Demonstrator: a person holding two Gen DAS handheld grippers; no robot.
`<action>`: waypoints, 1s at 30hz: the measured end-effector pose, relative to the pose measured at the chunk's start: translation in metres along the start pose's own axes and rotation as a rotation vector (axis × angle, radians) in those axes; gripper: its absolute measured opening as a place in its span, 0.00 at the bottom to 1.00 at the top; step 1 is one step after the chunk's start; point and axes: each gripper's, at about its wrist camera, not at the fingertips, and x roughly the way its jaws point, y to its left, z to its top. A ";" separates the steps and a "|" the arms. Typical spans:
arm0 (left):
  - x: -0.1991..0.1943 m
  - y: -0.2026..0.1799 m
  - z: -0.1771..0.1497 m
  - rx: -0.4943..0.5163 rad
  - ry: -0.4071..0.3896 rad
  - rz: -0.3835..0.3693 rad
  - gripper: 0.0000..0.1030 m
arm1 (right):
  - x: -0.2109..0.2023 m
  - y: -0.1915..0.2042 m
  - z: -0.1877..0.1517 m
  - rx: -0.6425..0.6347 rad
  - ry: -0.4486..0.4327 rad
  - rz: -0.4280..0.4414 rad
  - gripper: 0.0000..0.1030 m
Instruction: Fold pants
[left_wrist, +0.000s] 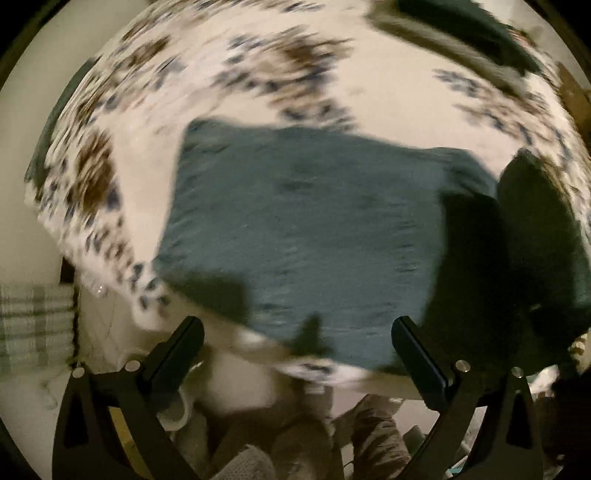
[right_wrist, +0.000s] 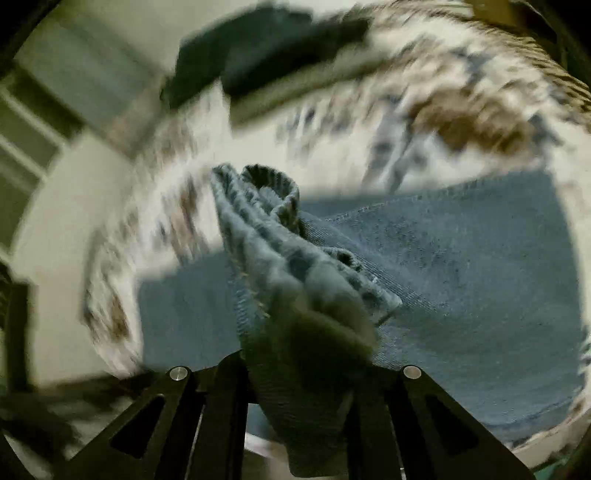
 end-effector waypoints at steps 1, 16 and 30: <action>0.004 0.012 -0.002 -0.020 0.011 0.007 1.00 | 0.019 0.009 -0.010 -0.039 0.036 -0.044 0.19; 0.002 0.001 0.022 -0.037 -0.013 -0.130 1.00 | -0.024 0.008 -0.022 0.061 0.115 -0.040 0.80; 0.076 -0.098 0.026 0.134 0.031 -0.202 0.13 | -0.045 -0.109 -0.024 0.225 0.171 -0.332 0.84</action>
